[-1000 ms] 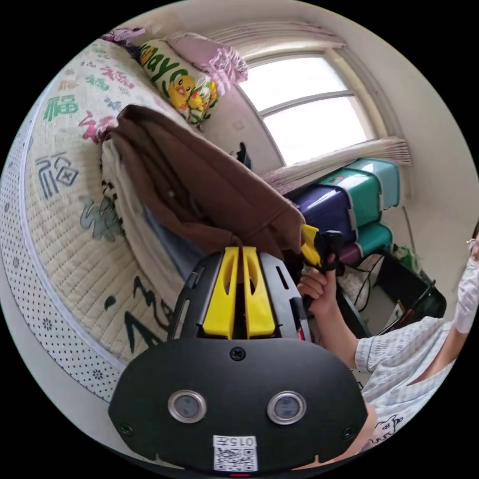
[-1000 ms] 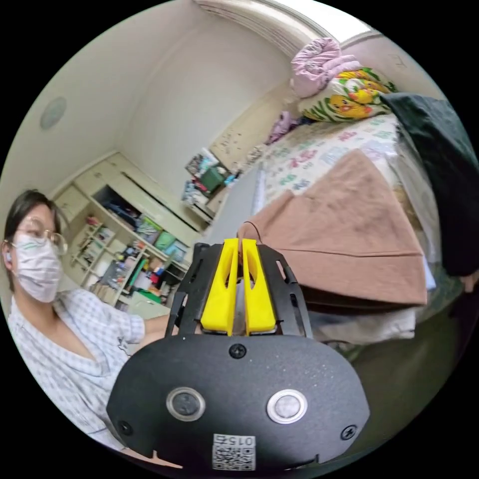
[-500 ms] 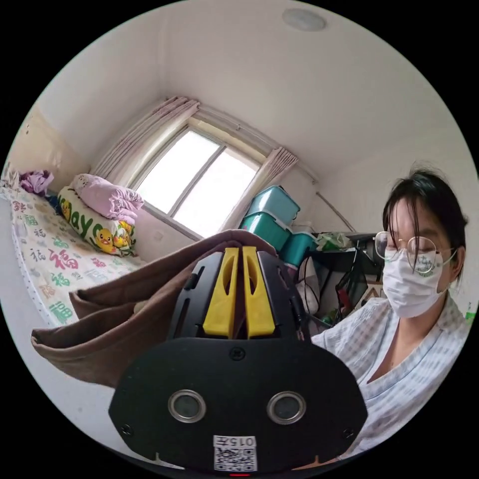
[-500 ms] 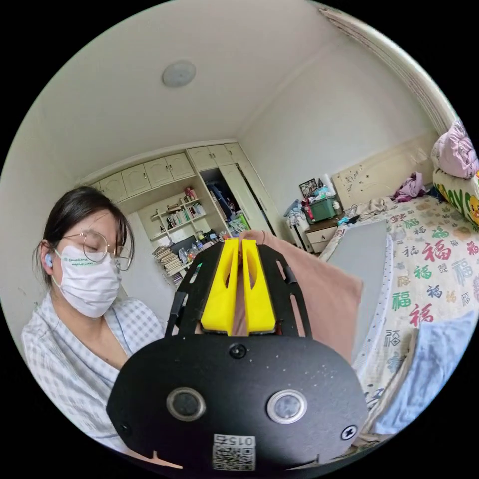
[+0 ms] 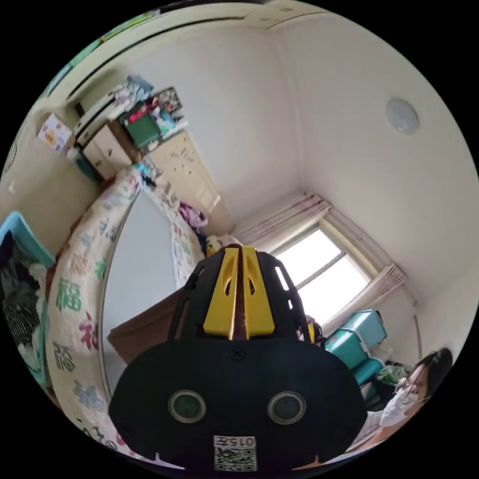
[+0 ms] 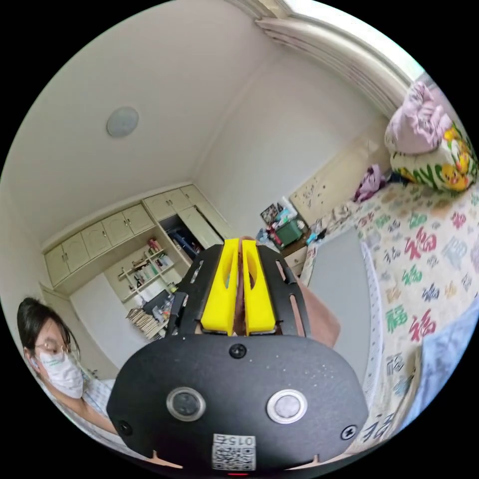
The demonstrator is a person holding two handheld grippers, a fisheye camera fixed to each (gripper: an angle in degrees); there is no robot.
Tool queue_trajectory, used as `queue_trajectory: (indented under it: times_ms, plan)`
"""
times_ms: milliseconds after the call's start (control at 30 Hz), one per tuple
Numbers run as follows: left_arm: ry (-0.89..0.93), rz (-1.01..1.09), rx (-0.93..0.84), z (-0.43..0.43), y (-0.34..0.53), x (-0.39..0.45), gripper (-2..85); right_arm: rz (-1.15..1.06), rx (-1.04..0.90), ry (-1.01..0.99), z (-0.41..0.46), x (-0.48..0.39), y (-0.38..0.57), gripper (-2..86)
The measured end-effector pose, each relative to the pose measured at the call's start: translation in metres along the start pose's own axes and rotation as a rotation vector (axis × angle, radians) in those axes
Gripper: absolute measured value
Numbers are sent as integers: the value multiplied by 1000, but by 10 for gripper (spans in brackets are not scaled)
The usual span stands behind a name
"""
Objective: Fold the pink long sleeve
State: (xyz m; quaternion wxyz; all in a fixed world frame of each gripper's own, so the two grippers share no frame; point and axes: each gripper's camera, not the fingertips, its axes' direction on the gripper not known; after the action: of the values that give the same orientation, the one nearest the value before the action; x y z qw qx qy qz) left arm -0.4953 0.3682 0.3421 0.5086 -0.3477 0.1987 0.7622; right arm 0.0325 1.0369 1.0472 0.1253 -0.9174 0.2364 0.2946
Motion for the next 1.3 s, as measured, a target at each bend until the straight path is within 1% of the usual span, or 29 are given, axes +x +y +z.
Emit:
queue_trajectory:
  times_ms: [33, 67, 100, 167, 233, 267, 333, 400, 433, 500, 533, 600, 633, 700, 733, 800, 900, 967, 1067, 1200, 1300]
  plan:
    - [-3, 43, 23, -7, -6, 8, -8, -24, 26, 9, -2, -7, -11, -1]
    - [25, 155, 75, -20, -12, 27, -8, -77, 53, 28, -6, -20, -27, -1]
    - [42, 241, 93, -30, -10, 41, -8, -123, 72, -1, -9, -31, -35, -1]
    - [56, 306, 71, -40, 5, 46, -7, -139, 92, 15, -18, -38, -33, -1]
    - [70, 298, 19, -49, 31, 29, -7, -131, 82, 31, -31, -30, -18, 0]
    - [70, 301, -27, -54, 55, 11, -7, -92, 39, 74, -38, -15, 0, 0]
    - [114, 277, -86, -64, 97, -27, -6, -57, -3, 76, -52, 13, 36, 1]
    - [109, 213, -153, -81, 159, -86, -6, 45, -47, 49, -72, 58, 92, 2]
    - [95, 193, -177, -84, 176, -102, -6, 82, -65, 46, -76, 71, 106, 2]
    - [1, 106, -282, -93, 245, -163, -6, 226, -163, 138, -84, 115, 163, 2]
    - [-36, 80, -313, -94, 263, -177, -6, 255, -195, 172, -84, 124, 176, 2]
    - [-191, -9, -428, -96, 333, -228, -6, 351, -337, 292, -73, 157, 221, 2]
    - [-233, -33, -459, -96, 350, -240, -6, 372, -375, 321, -69, 165, 230, 2]
    - [-344, -110, -563, -92, 407, -276, -6, 401, -529, 423, -48, 183, 257, 2]
    - [-366, -116, -570, -92, 418, -281, -6, 402, -564, 454, -43, 186, 262, 2]
    - [-365, -150, -506, -104, 448, -291, -6, 369, -608, 508, -32, 187, 270, 2]
    - [-411, -151, -474, -109, 468, -294, -6, 370, -606, 472, -31, 187, 272, 1]
    - [-456, -123, -486, -105, 476, -293, -6, 358, -631, 476, -27, 186, 274, 1]
    - [-487, -104, -500, -93, 490, -294, -5, 297, -715, 549, -13, 181, 285, 0]
    - [-571, -57, -563, -69, 512, -296, -5, 222, -800, 657, 7, 177, 303, -2]
    - [-557, -39, -559, -62, 524, -292, -4, 230, -793, 688, 12, 176, 308, -3]
